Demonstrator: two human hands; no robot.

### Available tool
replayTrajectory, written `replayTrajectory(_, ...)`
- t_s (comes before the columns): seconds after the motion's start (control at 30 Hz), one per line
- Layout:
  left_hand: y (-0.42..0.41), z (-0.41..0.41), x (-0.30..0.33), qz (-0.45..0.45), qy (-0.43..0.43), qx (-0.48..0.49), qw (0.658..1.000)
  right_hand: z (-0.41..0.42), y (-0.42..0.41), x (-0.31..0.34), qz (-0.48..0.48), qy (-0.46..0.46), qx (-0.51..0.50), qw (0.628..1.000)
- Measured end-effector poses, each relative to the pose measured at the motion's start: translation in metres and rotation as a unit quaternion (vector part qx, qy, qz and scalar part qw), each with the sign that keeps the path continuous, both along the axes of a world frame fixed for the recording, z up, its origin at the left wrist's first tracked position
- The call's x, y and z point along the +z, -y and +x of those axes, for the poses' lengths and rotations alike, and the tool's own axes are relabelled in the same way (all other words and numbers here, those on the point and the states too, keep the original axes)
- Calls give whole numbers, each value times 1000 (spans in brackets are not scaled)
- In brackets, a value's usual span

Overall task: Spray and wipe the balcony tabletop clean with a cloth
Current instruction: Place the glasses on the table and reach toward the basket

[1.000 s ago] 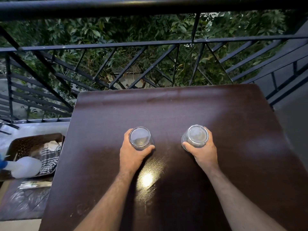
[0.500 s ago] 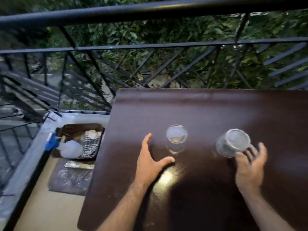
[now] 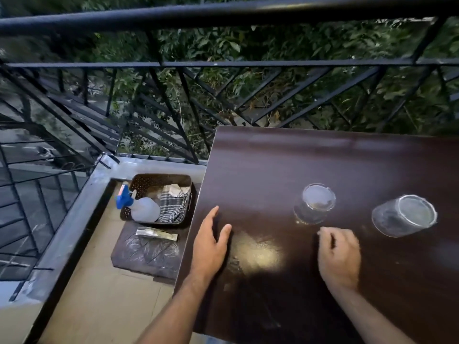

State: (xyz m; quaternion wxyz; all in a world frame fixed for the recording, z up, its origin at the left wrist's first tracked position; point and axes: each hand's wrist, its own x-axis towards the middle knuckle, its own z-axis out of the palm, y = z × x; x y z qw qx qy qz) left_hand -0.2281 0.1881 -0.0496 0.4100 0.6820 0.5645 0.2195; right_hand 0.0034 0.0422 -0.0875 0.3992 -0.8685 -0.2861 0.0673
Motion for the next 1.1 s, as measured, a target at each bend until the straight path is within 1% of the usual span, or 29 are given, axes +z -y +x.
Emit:
replayTrajectory(0.1, -14, -25, -3, 23, -11, 7, 1000, -41, -41, 7, 0, -12, 81, 997)
replayTrajectory(0.2, -30, -63, -8, 36, -21, 37, 998, -87, -85, 12, 12, -24, 158, 987)
replayTrajectory(0.3, -48, -103, -14, 44, -29, 80, 995, -134, -122, 16, 47, -15, 201, 978)
replayTrajectory(0.37, -63, -131, -19, 31, -40, 111, 993, -168, -149, 20, 86, -40, 166, 982)
replayTrajectory(0.43, -78, -156, -26, 12, -55, 132, 990, -198, -176, 24, 121, -87, 110, 983)
replayTrajectory(0.47, -86, -169, -31, 5, -66, 137, 988, -213, -189, 23, 133, -107, 98, 980)
replayTrajectory(0.6, -116, -218, -56, -16, -115, 129, 985, -273, -227, 4, 124, -157, 109, 974)
replayTrajectory(0.67, -129, -239, -71, -34, -131, 123, 983, -297, -236, -15, 107, -173, 87, 975)
replayTrajectory(0.73, -138, -253, -83, -40, -143, 112, 983, -314, -237, -32, 62, -191, 46, 979)
replayTrajectory(0.77, -141, -260, -89, -47, -150, 104, 982, -321, -237, -41, 27, -214, 18, 976)
replayTrajectory(0.83, -148, -269, -102, -71, -163, 89, 980, -335, -239, -56, -30, -262, -46, 964)
replayTrajectory(0.9, -155, -275, -116, -91, -174, 77, 977, -348, -242, -72, -63, -296, -74, 950)
replayTrajectory(1.0, -168, -278, -137, -108, -182, 53, 976, -365, -250, -95, -124, -294, -61, 946)
replayTrajectory(1.1, -178, -276, -149, -117, -183, 22, 976, -372, -255, -104, -211, -242, 16, 947)
